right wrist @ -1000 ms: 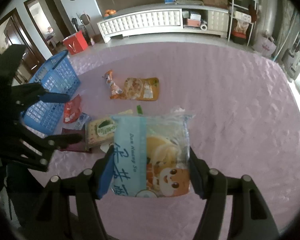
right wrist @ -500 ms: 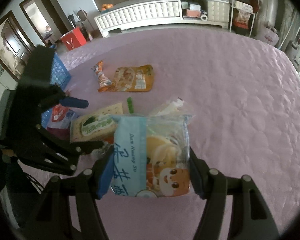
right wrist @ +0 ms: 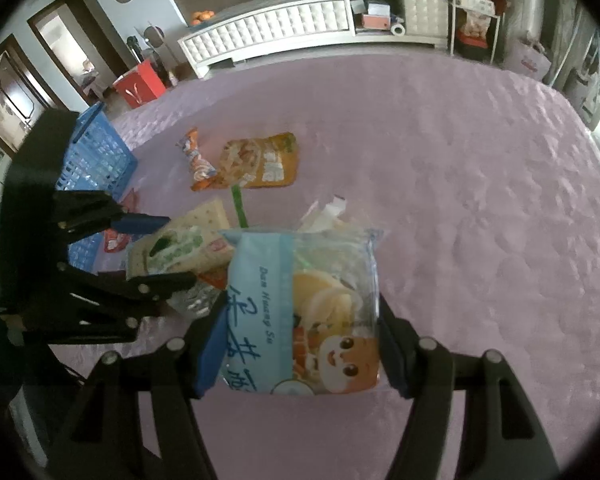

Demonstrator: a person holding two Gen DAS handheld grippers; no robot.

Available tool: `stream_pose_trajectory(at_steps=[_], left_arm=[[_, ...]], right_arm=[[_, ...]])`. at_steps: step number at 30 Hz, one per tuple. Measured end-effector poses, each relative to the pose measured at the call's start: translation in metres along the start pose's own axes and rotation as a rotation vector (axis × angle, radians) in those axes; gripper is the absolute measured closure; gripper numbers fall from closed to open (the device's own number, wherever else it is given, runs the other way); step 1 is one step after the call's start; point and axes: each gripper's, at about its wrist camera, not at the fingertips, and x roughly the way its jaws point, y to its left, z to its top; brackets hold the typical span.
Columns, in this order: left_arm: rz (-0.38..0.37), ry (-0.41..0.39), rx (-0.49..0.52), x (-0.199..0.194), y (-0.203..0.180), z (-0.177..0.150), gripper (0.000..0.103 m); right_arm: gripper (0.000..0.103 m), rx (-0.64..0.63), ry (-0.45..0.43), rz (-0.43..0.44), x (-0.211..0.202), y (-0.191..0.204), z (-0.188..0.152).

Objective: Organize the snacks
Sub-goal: 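Grasp the green-striped cracker pack with the left tool while the right tool holds its bag, then carry both packs over the basket and open the left tool to drop the cracker pack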

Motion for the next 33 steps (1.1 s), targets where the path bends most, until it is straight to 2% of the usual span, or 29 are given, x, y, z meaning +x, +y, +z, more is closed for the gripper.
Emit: stream_pose_trajectory(at_steps=[10,17,24,33], left_arm=[[0.032,-0.166,-0.029,-0.097,0.011,-0.025,0.048],[0.07,-0.269,-0.118,-0.158,0.048,-0.058,0.048],[0.134,-0.324,-0.192,-0.199,0.089,-0.093,0.048],[0.199,-0.347,-0.32,-0.234,0.153,-0.148,0.048]], right_arm=[[0.033,-0.052,-0.107,-0.058,-0.055,0.046,0.017],[0.033,-0.139,-0.164,-0.073,-0.081,0.094,0.035],[0.033,-0.227,-0.193,-0.048,-0.081,0.152,0.05],[0.033,-0.336,-0.188,0.019,-0.055,0.232,0.078]])
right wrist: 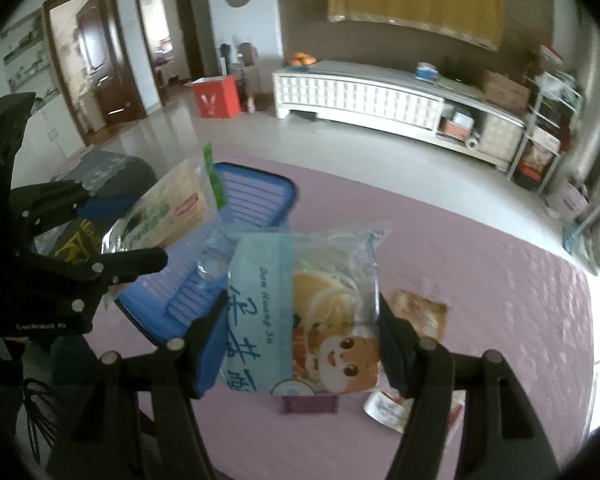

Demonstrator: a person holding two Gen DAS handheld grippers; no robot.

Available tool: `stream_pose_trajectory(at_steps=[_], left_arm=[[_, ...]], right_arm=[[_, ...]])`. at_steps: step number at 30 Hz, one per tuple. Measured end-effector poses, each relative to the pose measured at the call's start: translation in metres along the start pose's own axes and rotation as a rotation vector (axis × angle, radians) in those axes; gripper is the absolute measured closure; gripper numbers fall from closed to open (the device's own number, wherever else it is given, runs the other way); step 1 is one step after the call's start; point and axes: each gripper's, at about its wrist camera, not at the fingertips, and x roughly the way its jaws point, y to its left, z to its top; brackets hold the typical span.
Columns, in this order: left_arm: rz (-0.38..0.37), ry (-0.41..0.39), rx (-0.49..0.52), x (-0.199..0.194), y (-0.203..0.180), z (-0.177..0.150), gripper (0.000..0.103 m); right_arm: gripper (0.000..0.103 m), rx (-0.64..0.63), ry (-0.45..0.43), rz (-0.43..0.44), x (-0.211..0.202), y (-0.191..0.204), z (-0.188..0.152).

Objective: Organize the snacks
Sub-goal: 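Carry both packs over the basket and open the left tool to drop the cracker pack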

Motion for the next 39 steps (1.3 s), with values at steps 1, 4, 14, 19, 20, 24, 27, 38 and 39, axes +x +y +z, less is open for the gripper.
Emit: stream_pose_trajectory(at_steps=[1,4,14,19,20,24,27,38,39], left_arm=[[0.004,-0.001,-0.012,-0.002,0.008,-0.002,0.048],[0.005,0.006,-0.041,-0.004,0.028,-0.008,0.048],[0.013,0.066,-0.185,0.031,0.087,-0.019,0.048],[0.0,0.083,-0.207,0.057,0.101,-0.018,0.048],[0.002,0.085,-0.204,0.06,0.101,-0.017,0.048],[-0.013,0.087,-0.202,0.073,0.104,-0.011,0.048],[-0.01,0.092,-0.201,0.084,0.106,-0.008,0.048],[0.023,0.151,-0.139,0.117,0.098,-0.006,0.043],[0.035,0.149,-0.126,0.116,0.098,-0.008,0.043]], right_arm=[[0.033,-0.009,0.002,0.009,0.004,0.006,0.004],[0.033,-0.036,0.016,0.036,0.02,0.026,0.015],[0.033,-0.057,0.06,0.071,0.071,0.064,0.048],[0.033,-0.079,0.089,0.06,0.094,0.071,0.054],[0.033,-0.08,0.097,0.054,0.1,0.07,0.056],[0.033,-0.08,0.123,0.022,0.12,0.066,0.062],[0.033,-0.069,0.141,0.01,0.131,0.065,0.067],[0.031,-0.12,0.154,-0.029,0.146,0.069,0.066],[0.03,-0.142,0.159,-0.033,0.148,0.071,0.067]])
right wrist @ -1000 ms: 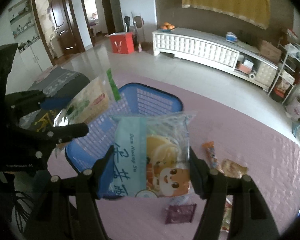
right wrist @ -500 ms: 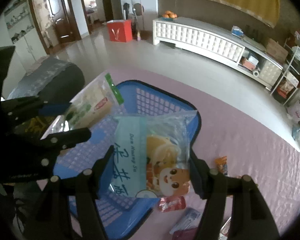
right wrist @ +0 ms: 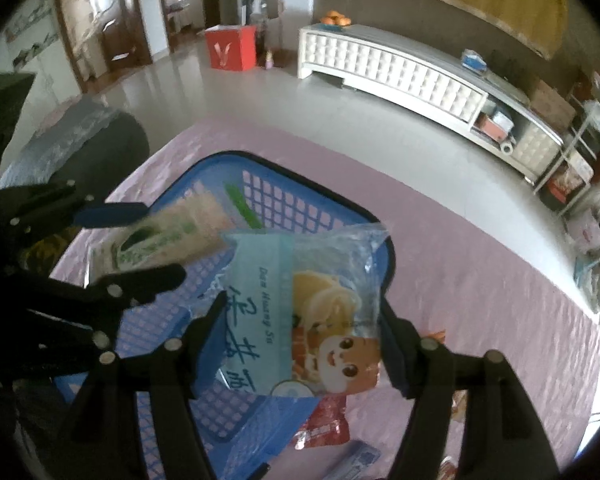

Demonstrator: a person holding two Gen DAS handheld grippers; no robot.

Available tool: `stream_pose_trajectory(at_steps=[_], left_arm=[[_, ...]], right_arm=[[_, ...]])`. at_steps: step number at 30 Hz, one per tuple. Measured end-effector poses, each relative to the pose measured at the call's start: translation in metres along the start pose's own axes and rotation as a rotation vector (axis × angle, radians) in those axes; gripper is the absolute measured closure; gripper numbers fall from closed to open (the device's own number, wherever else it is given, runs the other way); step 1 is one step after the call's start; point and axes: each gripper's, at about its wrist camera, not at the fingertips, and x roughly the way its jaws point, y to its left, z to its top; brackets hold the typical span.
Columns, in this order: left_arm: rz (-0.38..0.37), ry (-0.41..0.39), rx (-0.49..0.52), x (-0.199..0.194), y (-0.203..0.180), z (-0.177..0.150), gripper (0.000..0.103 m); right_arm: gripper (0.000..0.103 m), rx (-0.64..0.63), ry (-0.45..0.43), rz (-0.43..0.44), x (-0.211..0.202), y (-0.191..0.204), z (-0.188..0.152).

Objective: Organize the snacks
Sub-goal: 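Carry both packs over the basket and open the left tool to drop the cracker pack, then open the right tool to drop the blue-labeled bag into the basket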

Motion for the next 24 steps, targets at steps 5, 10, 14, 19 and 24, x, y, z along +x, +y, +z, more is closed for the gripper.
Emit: stream_pose_trajectory(at_steps=[5,10,14,19,24], left_arm=[[0.018,0.0,0.015,-0.005,-0.002,-0.007,0.038],[0.034,-0.015,0.01,-0.019,0.0,-0.009,0.037],[0.028,-0.036,-0.003,-0.038,0.001,-0.01,0.037],[0.017,-0.066,-0.028,-0.063,-0.003,-0.012,0.037],[0.017,-0.099,-0.019,-0.09,-0.018,-0.012,0.037]], right_arm=[[0.008,-0.077,-0.002,-0.111,-0.003,0.01,-0.004],[0.007,-0.027,0.004,-0.084,-0.013,-0.003,-0.008],[0.007,-0.013,-0.016,-0.09,-0.031,-0.007,-0.011],[0.007,-0.013,-0.045,-0.096,-0.055,-0.008,-0.014],[0.007,-0.007,-0.08,-0.101,-0.084,-0.008,-0.024]])
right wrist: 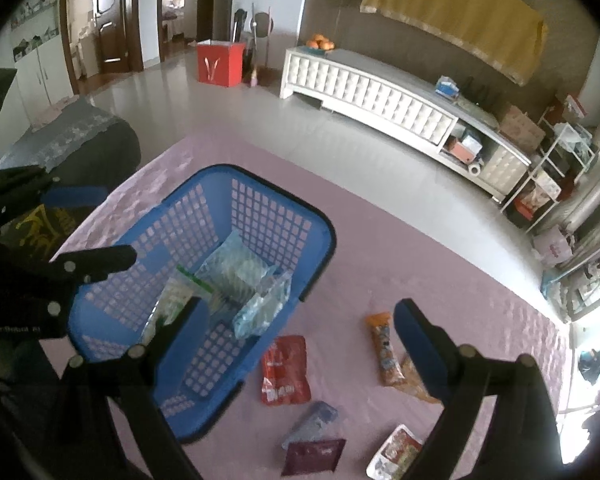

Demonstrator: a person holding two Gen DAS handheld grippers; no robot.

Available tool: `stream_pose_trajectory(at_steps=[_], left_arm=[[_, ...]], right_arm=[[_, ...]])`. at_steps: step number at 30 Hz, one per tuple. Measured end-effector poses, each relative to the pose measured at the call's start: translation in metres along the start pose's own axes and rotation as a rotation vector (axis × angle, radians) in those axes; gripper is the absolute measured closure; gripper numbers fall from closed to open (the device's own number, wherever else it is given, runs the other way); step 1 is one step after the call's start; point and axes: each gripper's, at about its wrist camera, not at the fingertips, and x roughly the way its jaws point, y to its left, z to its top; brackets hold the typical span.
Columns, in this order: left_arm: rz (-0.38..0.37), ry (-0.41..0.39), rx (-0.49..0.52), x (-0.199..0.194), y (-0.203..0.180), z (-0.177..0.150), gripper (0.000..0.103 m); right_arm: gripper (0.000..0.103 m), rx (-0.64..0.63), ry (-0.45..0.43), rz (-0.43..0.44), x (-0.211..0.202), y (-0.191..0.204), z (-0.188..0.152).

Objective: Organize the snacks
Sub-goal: 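Move both tools toward the white cracker pack on the red tray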

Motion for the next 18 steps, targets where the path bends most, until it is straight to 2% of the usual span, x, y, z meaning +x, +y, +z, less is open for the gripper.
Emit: stream_pose_trajectory(at_steps=[9,18], left_arm=[[-0.015,-0.041,0.063,-0.027,-0.049,0.005,0.037],[-0.069,-0.028,0.134,-0.015,-0.106,0.006,0.037]], right_arm=[[0.007,0.034,-0.043,-0.021,-0.044,-0.021,-0.026],[0.007,0.102,-0.041,-0.052,-0.064,-0.054,-0.065]])
